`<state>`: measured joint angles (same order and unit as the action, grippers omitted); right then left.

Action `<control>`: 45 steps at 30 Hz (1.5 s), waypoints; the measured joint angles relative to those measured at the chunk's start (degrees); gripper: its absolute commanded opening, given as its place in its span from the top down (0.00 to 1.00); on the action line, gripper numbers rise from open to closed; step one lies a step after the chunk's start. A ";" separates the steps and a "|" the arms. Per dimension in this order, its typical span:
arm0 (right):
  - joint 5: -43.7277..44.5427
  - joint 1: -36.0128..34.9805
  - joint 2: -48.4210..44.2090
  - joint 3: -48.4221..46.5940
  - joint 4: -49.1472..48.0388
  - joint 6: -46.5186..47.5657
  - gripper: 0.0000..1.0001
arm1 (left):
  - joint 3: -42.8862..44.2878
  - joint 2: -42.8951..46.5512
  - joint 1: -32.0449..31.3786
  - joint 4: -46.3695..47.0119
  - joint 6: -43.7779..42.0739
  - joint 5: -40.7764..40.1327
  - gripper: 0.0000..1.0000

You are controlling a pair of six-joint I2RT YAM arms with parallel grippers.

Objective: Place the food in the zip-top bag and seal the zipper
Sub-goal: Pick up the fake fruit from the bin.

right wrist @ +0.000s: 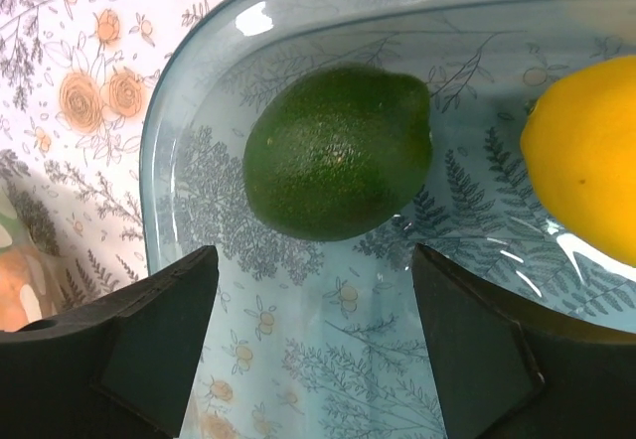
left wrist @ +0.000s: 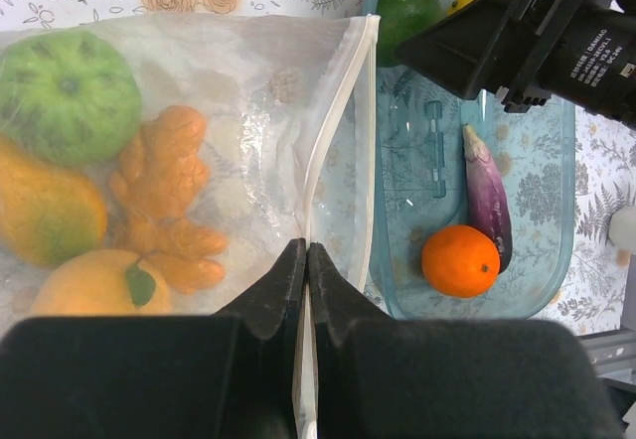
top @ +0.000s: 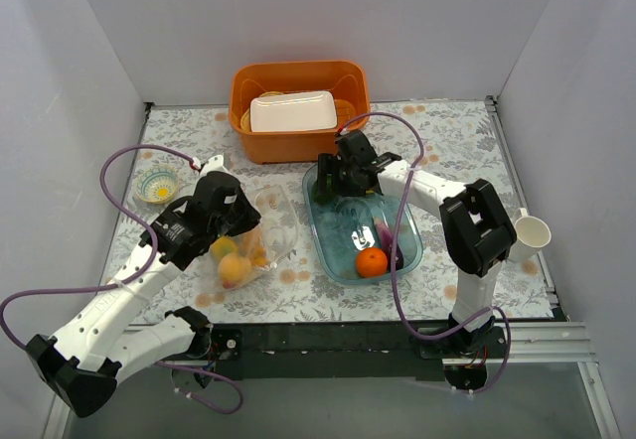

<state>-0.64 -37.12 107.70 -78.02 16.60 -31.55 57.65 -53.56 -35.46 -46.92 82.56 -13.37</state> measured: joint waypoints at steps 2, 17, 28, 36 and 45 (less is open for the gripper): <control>0.94 0.00 0.15 0.11 -0.83 -0.17 0.14 | 0.17 -0.26 0.00 -0.39 0.35 -0.28 1.00; 5.22 0.04 5.46 -3.34 -4.70 -1.22 0.18 | 0.22 -0.22 0.00 -2.64 0.79 -1.07 1.00; 5.66 0.04 3.10 2.10 -5.68 -0.59 0.38 | 0.22 0.13 0.00 -3.08 0.81 -1.03 1.00; 5.07 0.02 -6.16 10.08 -2.89 3.13 0.29 | 0.22 -1.22 0.00 -2.05 0.79 -0.57 1.00; -0.44 -0.02 -7.50 10.45 3.43 10.84 0.24 | 0.22 -1.97 0.00 -1.42 0.66 -0.31 1.00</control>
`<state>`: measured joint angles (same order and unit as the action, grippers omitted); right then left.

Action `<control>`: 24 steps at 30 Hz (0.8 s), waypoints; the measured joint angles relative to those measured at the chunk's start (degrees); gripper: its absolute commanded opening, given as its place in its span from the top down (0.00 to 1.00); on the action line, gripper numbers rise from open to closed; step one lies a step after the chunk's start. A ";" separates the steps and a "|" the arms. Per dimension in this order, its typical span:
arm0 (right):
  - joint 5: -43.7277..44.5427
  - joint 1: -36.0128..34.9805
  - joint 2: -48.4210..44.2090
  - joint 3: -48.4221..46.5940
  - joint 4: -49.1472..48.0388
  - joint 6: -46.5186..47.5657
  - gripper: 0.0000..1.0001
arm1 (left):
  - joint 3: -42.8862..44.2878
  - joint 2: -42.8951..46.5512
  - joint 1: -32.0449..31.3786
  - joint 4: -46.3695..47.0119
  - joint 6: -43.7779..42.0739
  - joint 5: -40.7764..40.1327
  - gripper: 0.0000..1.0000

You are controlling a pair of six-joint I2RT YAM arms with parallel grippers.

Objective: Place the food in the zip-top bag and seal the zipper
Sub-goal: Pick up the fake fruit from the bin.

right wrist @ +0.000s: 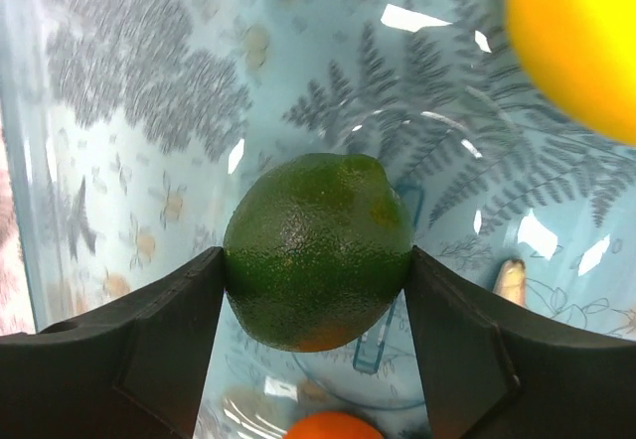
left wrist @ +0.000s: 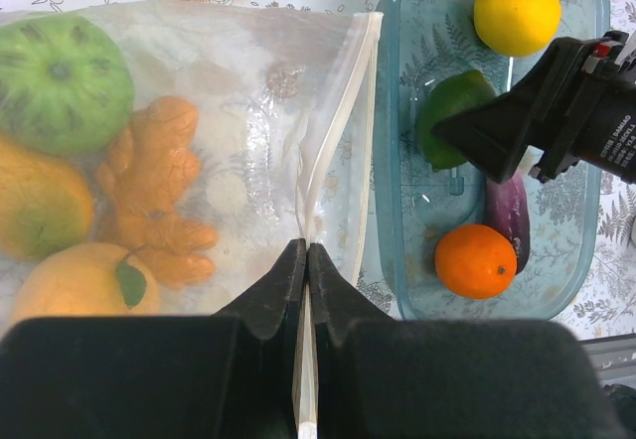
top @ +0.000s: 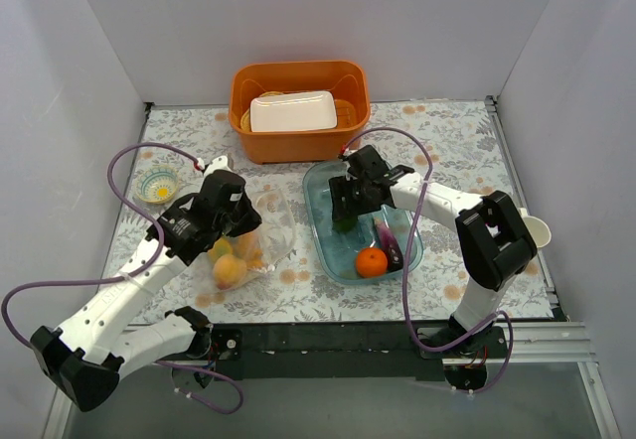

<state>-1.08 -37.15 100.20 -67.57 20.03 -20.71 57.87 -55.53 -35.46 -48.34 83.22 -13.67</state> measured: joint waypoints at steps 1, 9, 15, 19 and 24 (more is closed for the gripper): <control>-1.07 -0.04 0.00 0.00 0.50 0.94 0.23 | 0.04 -0.24 0.00 0.02 -0.04 0.02 1.00; -6.16 -1.57 0.00 -0.04 2.91 6.19 0.05 | 0.04 -1.16 0.00 0.50 -0.11 0.20 1.00; -6.05 -2.21 -0.09 -0.02 3.34 6.38 0.02 | 0.07 -1.16 0.00 0.48 -0.11 0.20 1.00; -6.27 -2.21 -1.31 0.81 1.92 5.49 0.02 | 0.07 -1.16 0.00 0.50 -0.11 0.20 1.00; -6.75 -2.21 -3.43 2.49 -0.81 4.04 0.03 | 0.07 -1.14 0.00 0.48 -0.09 0.17 1.00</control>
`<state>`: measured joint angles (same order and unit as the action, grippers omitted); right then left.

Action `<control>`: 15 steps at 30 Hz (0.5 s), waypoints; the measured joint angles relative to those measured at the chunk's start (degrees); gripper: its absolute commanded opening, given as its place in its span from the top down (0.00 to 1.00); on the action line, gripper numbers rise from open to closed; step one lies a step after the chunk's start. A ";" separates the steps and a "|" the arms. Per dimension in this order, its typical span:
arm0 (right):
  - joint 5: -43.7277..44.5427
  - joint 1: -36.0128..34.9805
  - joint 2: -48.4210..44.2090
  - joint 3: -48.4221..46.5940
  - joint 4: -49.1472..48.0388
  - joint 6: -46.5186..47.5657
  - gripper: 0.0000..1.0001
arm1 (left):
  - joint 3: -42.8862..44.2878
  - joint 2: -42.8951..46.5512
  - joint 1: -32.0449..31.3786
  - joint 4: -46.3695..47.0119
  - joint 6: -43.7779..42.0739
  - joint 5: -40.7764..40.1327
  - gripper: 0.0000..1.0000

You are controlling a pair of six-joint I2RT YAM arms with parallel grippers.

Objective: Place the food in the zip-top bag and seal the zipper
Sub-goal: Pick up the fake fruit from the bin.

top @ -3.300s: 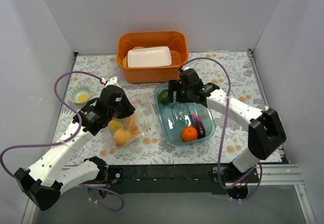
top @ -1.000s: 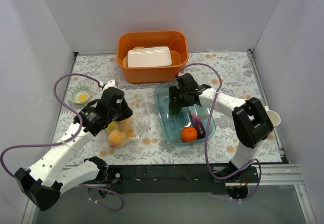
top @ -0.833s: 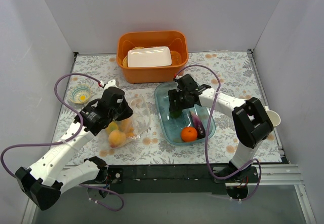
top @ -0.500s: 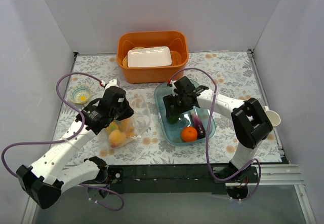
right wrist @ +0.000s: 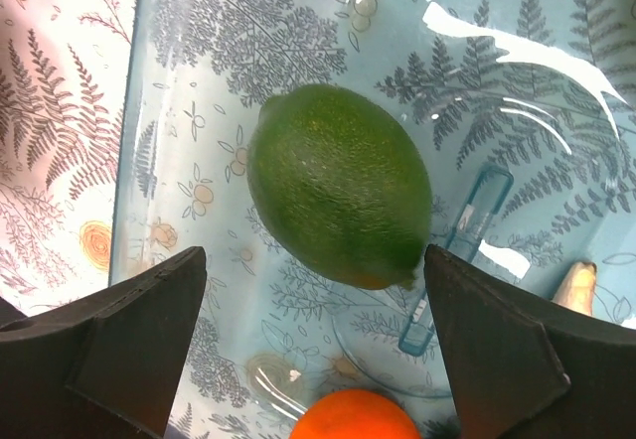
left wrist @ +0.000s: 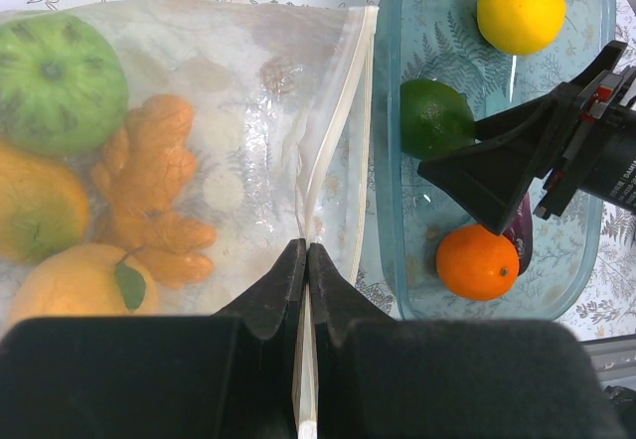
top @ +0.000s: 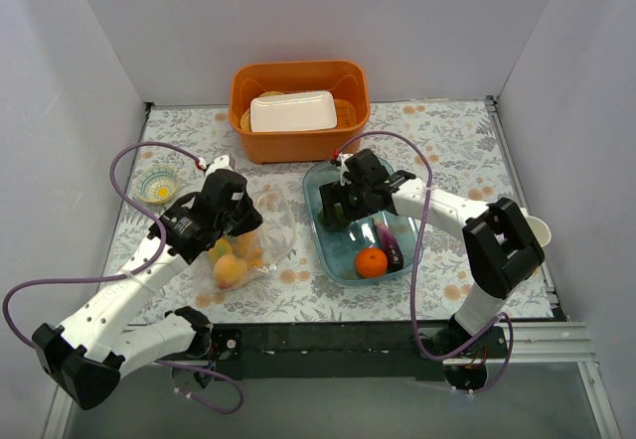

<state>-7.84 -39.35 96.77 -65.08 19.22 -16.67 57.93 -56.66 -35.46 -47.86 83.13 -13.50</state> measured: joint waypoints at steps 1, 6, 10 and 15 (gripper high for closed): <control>-0.11 0.00 -0.02 0.07 -0.37 -0.11 0.03 | 0.00 0.04 0.00 -0.02 -0.02 0.02 1.00; -0.22 0.00 0.48 0.02 -2.03 0.09 0.03 | -0.02 0.33 0.00 -0.15 0.00 0.00 1.00; 0.22 0.00 2.38 -0.98 -2.49 0.87 0.05 | 0.00 0.55 0.00 -0.20 0.00 -0.02 1.00; 0.17 -0.07 5.22 -3.45 -1.73 2.16 0.09 | -0.02 1.03 0.00 -0.39 0.02 -0.07 1.00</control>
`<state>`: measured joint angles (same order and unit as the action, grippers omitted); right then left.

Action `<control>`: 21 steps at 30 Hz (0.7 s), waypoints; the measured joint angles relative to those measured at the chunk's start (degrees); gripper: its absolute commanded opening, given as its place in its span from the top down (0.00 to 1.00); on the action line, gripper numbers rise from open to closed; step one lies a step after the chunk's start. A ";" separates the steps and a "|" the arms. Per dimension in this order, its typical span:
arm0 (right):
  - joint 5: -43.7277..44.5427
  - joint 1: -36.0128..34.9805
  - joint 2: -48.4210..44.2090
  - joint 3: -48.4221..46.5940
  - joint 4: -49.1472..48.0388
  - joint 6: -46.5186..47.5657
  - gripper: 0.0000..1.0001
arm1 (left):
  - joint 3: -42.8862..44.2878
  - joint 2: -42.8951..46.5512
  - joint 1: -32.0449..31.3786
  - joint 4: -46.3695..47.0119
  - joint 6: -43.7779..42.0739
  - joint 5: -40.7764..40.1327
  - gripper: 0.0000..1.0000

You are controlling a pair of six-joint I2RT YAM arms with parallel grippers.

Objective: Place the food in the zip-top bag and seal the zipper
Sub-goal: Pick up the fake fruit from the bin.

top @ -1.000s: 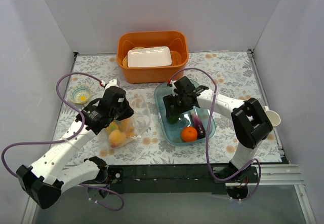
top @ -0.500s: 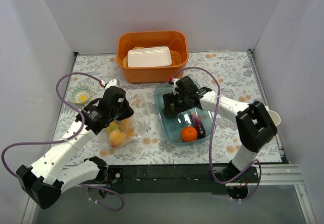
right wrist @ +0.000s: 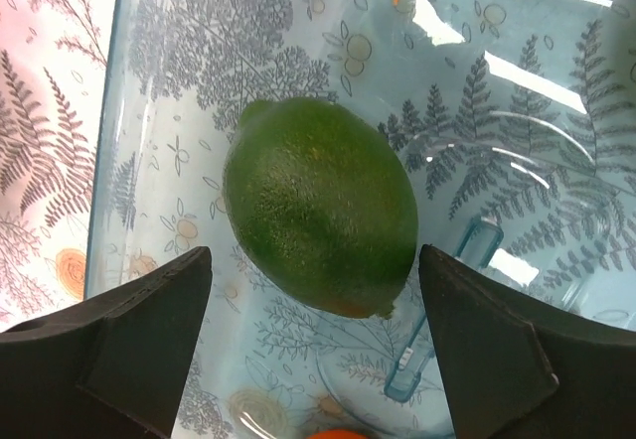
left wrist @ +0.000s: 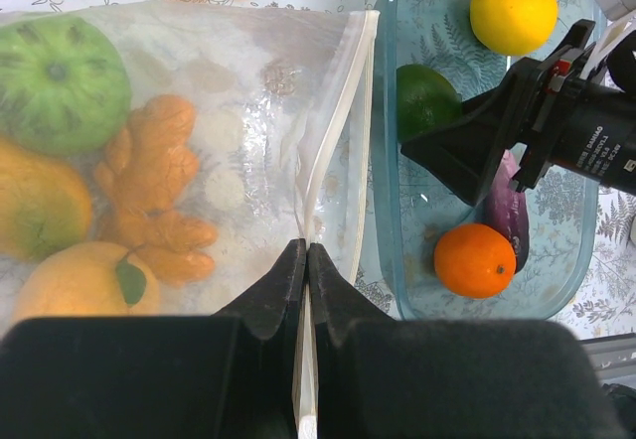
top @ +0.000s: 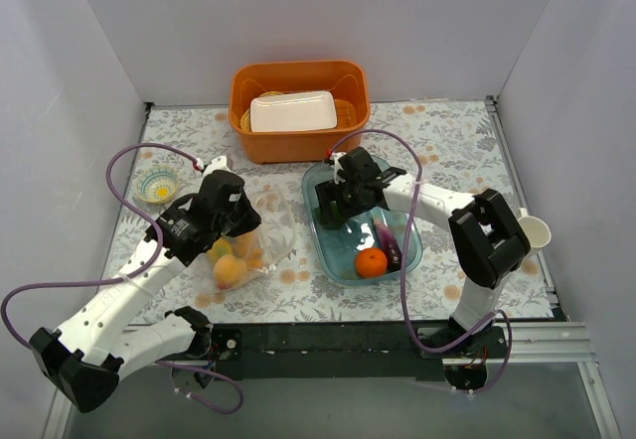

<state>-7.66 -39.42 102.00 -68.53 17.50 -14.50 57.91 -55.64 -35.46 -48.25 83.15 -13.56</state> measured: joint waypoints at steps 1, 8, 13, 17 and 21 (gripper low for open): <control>0.02 -0.13 0.00 0.00 0.37 0.09 0.09 | 0.00 0.07 0.00 -0.07 0.00 -0.02 1.00; 1.03 -2.73 -5.35 3.10 2.12 0.37 0.08 | -0.20 0.35 0.00 0.15 0.15 0.26 1.00; 3.91 -2.97 -9.03 3.23 1.92 1.22 0.06 | -0.22 0.26 0.00 0.31 0.17 0.55 1.00; 5.77 -2.93 -6.62 1.25 2.32 1.79 0.09 | -0.20 0.07 0.00 0.28 0.15 0.52 1.00; 6.38 -2.93 -1.46 -1.22 1.36 1.60 0.11 | -0.20 0.24 0.00 0.20 0.20 0.48 1.00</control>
<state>-1.28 -42.35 100.53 -69.76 18.85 -12.91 57.71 -55.40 -35.46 -48.05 83.35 -13.08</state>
